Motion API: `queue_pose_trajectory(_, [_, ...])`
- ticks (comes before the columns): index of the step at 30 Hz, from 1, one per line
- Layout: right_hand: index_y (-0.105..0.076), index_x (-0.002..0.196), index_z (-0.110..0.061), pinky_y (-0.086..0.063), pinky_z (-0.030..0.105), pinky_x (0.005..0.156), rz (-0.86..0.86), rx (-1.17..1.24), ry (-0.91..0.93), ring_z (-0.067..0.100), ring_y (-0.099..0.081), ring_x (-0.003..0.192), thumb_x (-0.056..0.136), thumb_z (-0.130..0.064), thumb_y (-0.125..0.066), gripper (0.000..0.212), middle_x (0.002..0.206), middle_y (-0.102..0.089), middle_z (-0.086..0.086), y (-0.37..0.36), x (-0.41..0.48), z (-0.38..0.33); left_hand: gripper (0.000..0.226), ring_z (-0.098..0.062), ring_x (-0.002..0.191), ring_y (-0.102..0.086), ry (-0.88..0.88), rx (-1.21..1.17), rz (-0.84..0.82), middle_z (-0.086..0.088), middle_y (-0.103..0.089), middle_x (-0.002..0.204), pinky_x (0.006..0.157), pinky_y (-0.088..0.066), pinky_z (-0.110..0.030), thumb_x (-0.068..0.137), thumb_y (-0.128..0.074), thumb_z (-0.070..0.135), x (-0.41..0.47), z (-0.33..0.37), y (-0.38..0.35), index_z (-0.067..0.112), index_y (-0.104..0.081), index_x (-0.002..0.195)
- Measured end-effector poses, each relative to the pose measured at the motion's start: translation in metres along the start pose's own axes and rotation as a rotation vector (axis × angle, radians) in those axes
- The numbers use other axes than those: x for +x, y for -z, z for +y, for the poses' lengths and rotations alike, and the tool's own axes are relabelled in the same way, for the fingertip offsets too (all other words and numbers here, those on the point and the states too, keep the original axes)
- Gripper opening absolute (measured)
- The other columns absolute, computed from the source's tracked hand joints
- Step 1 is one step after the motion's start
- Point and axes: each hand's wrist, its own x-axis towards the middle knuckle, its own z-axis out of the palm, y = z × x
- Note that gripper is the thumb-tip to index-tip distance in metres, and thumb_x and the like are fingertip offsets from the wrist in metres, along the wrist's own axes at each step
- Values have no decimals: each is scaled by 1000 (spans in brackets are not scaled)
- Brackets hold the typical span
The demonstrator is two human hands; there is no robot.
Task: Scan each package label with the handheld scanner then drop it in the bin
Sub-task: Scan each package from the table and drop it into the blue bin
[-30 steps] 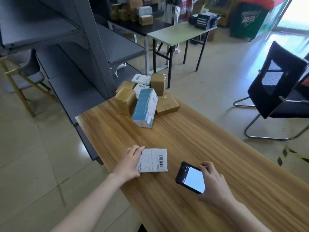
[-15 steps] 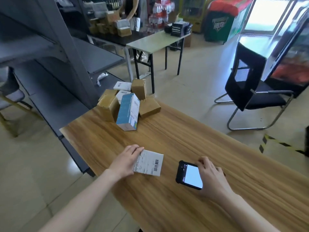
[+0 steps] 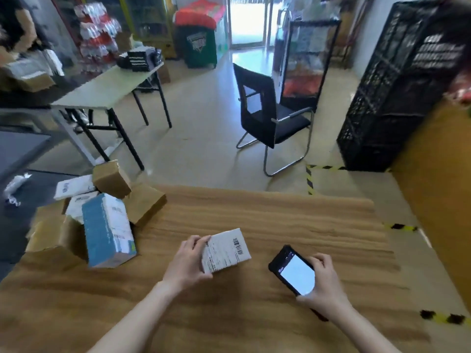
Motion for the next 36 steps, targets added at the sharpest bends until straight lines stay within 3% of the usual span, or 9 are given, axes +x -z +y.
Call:
queue_pose_trajectory(7, [-49,120,-13,-36,19,81,328,350,-473,8,-43,99,48,-17,-81,79,118,-29,-6,-9,-81,48,95,-17,125,-40,-303,-86,-161,4,-40,134,105,-36,-26,60,-79,43,67,75,-41,23,-39,144])
queue_pose_trajectory(12, [-43,111,-26,-36,10,61,472,418,-711,-4,-45,88,45,-25,-79,75,109,-31,-11,-13,-175,92,96,-13,121,-42,-507,-98,-252,12,-41,128,101,-42,-29,54,-69,58,50,162,-79,31,-39,141])
queue_pose_trajectory(15, [-43,109,-25,-36,13,60,558,448,-833,-1,-45,86,43,-29,-79,75,107,-31,-10,-11,-234,118,97,-13,118,-43,-616,-95,-318,13,-41,124,99,-43,-30,54,-68,61,21,219,-100,33,-37,141])
queue_pose_trajectory(17, [-42,106,-26,-38,17,61,601,461,-903,2,-45,87,43,-29,-79,73,108,-31,-9,-8,-274,133,98,-13,118,-43,-685,-84,-355,12,-40,122,98,-43,-30,53,-66,63,-3,256,-114,33,-37,141])
queue_pose_trajectory(21, [-41,110,-27,-34,12,57,708,488,-1031,7,-46,92,43,-34,-80,78,113,-32,-6,-11,-366,162,97,-17,118,-44,-830,-10,-417,11,-39,117,94,-43,-28,53,-62,69,-63,334,-144,34,-36,140])
queue_pose_trajectory(25, [-44,118,-23,-40,21,69,861,498,-1175,8,-47,95,44,-30,-76,82,112,-32,-7,-15,-477,184,100,-13,118,-41,-992,46,-485,12,-39,119,95,-44,-27,53,-58,83,-145,417,-182,36,-33,138])
queue_pose_trajectory(31, [-49,113,-17,-35,20,71,1136,561,-1378,10,-46,95,50,-17,-80,70,112,-37,-2,-42,-636,193,103,-15,117,-45,-1279,113,-670,10,-39,128,96,-45,-28,54,-64,74,-288,523,-235,30,-36,142])
queue_pose_trajectory(36, [-51,104,-15,-33,23,67,1312,669,-1519,15,-43,101,50,-8,-80,62,99,-42,-2,-72,-719,190,101,-15,115,-48,-1449,191,-832,9,-38,130,91,-47,-30,52,-59,71,-389,578,-271,32,-33,141])
